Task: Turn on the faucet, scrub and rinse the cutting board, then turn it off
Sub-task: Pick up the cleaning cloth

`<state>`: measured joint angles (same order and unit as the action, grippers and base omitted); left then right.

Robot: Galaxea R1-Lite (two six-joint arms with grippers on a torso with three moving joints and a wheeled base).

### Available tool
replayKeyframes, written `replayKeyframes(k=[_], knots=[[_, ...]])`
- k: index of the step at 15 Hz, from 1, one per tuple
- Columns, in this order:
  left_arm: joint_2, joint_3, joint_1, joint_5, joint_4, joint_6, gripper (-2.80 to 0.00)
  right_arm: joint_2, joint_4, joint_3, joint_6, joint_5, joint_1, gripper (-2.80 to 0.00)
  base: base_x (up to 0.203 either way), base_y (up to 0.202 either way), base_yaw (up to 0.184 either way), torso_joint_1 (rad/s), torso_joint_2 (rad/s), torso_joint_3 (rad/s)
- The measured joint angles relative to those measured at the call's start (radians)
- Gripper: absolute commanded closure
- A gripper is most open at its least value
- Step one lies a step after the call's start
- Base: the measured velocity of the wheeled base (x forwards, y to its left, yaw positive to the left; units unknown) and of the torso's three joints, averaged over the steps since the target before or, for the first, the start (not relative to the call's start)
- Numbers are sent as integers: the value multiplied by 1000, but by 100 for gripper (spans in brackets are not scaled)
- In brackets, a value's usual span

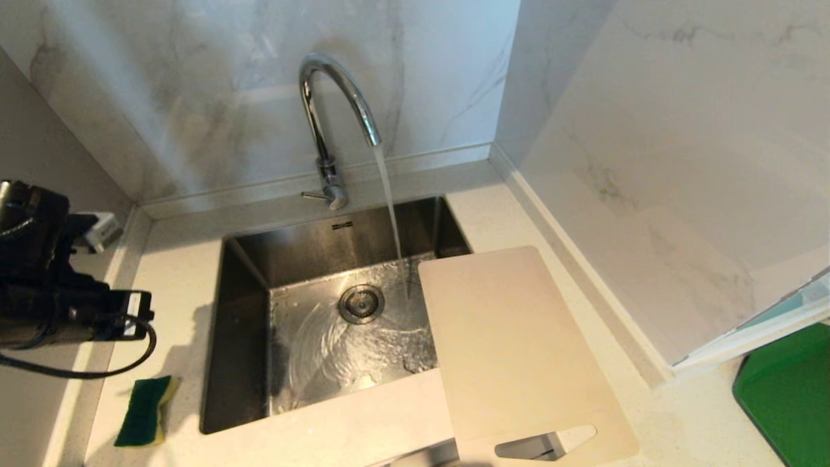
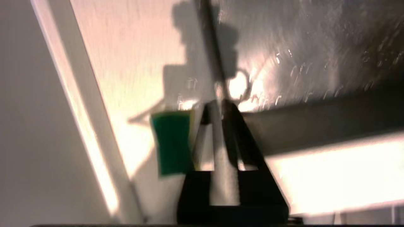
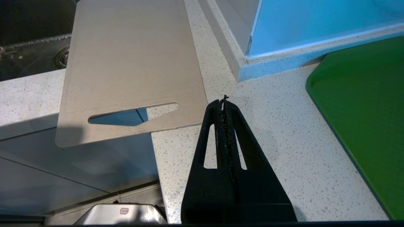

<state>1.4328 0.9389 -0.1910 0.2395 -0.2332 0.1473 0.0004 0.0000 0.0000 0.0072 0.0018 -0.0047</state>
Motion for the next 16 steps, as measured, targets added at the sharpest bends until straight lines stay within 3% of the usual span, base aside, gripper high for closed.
replayKeyframes(k=[6,7,10,16], knots=[[-68,-354,103,-58,60,-10,0,0,0,0,0,0,0,0,0,0,0,0,0,0],[-68,-397,119,-62,87,-16,-280,0,0,0,0,-1,0,0,0,0,0,0,0,0],[-45,-461,136,-66,190,-8,-280,0,0,0,0,-1,0,0,0,0,0,0,0,0],[54,-470,139,-70,305,-2,-280,0,0,0,0,0,0,0,0,0,0,0,0,0]])
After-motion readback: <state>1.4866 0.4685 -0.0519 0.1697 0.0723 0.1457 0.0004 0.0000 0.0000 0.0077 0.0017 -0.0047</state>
